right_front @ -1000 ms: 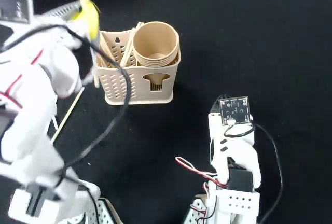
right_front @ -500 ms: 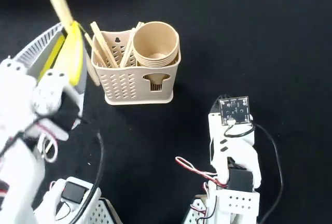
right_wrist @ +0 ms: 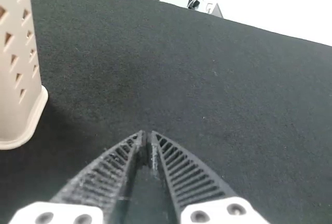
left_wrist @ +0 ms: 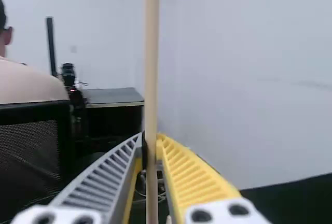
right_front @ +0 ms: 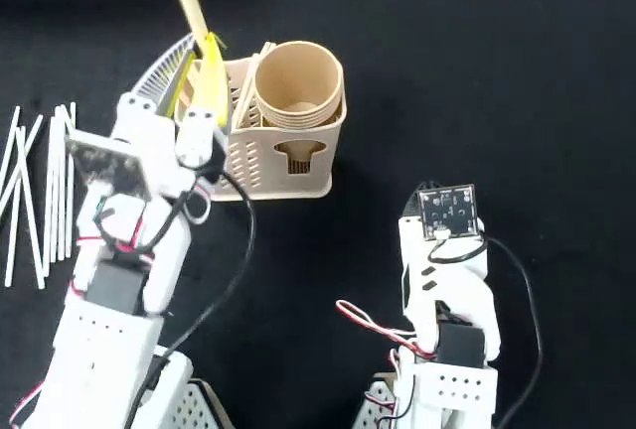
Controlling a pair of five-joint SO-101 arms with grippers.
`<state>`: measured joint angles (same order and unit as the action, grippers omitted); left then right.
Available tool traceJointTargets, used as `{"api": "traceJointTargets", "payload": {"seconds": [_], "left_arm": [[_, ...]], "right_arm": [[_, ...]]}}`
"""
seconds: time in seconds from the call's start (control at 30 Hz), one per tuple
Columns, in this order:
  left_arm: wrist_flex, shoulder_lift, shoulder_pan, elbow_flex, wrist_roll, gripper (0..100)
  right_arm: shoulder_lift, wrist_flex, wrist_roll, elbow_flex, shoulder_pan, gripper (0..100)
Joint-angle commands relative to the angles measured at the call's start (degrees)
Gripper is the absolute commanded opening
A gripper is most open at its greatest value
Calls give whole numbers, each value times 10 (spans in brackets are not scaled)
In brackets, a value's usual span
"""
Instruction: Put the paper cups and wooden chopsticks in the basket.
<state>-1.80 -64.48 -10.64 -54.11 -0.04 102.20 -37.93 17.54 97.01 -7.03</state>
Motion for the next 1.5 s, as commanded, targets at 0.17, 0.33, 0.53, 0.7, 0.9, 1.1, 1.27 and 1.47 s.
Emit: {"api": "traceJointTargets", "payload": {"seconds": [0.17,0.33,0.53,0.7,0.9,1.1,1.27,1.47], "left_arm": [[104,196,77,5,49,30],[25,211,75,18,58,125],[-131,215,95,94,69,190],[-266,209,128,186,65,197],[-526,225,232,357,64,199],[-638,298,363,409,-20,199],[-637,411,460,416,-98,199],[-585,566,502,422,-178,199]], "right_arm": [[7,1,5,-2,4,11],[7,1,5,-2,4,11],[7,1,5,-2,4,11],[7,1,5,-2,4,11],[7,1,5,-2,6,11],[7,-1,5,-2,6,11],[7,-1,5,-2,6,11],[7,-1,5,-2,6,11]]}}
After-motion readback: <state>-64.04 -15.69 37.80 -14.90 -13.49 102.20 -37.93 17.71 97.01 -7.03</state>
